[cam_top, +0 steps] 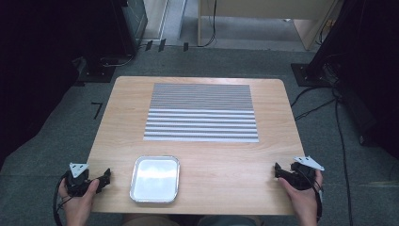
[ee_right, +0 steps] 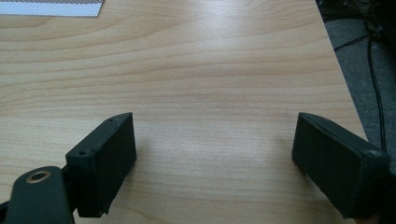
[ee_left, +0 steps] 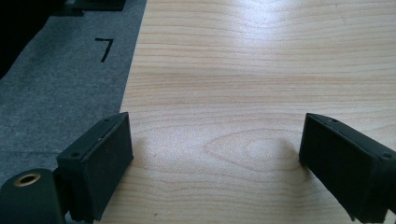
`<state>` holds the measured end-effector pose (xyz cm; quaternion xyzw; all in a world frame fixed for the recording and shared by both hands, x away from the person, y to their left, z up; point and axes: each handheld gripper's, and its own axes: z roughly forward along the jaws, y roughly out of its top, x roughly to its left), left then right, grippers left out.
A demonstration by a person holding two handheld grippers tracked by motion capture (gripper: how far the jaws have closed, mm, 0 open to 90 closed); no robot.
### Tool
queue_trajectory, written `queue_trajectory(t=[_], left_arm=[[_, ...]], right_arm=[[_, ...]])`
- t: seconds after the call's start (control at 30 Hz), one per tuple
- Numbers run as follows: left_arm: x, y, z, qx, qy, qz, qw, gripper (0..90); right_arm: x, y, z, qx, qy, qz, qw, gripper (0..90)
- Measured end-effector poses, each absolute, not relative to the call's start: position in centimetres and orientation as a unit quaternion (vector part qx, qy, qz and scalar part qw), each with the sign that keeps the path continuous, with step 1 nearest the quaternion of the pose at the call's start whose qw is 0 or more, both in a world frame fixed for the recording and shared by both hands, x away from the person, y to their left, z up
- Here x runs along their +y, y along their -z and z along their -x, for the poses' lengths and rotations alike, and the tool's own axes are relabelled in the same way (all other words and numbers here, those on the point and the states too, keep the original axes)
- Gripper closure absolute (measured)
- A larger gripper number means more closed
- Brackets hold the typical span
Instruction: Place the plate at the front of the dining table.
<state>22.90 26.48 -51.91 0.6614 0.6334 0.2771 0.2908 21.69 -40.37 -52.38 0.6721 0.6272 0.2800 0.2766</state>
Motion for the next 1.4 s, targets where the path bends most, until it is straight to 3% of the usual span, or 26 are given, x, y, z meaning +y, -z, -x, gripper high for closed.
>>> queue_trajectory(t=[0.3,0.57,0.63,0.9,1.0,1.4], left_arm=[[26.6,51.6,-23.2,0.648,-0.281,-0.649,0.283,9.4],[26.8,50.1,-22.7,0.661,-0.277,-0.622,0.315,9.8],[26.6,49.8,-22.6,0.666,-0.278,-0.618,0.314,14.0],[25.8,49.1,-22.6,0.659,-0.262,-0.621,0.334,15.3],[25.4,48.9,-22.6,0.663,-0.256,-0.616,0.34,24.2],[24.9,48.3,-22.5,0.661,-0.231,-0.615,0.363,36.6]], right_arm=[[-40.2,52.2,-21.3,0.605,-0.271,-0.687,0.299,16.0],[-39.8,51.6,-21.3,0.589,-0.279,-0.693,0.309,17.7],[-39.6,51.5,-21.3,0.588,-0.284,-0.69,0.313,17.9],[-37.5,50.6,-21.4,0.589,-0.311,-0.672,0.324,21.4],[-36.5,50.3,-21.4,0.579,-0.335,-0.676,0.31,22.3],[-33.3,49.3,-21.3,0.562,-0.353,-0.676,0.32,34.5]])
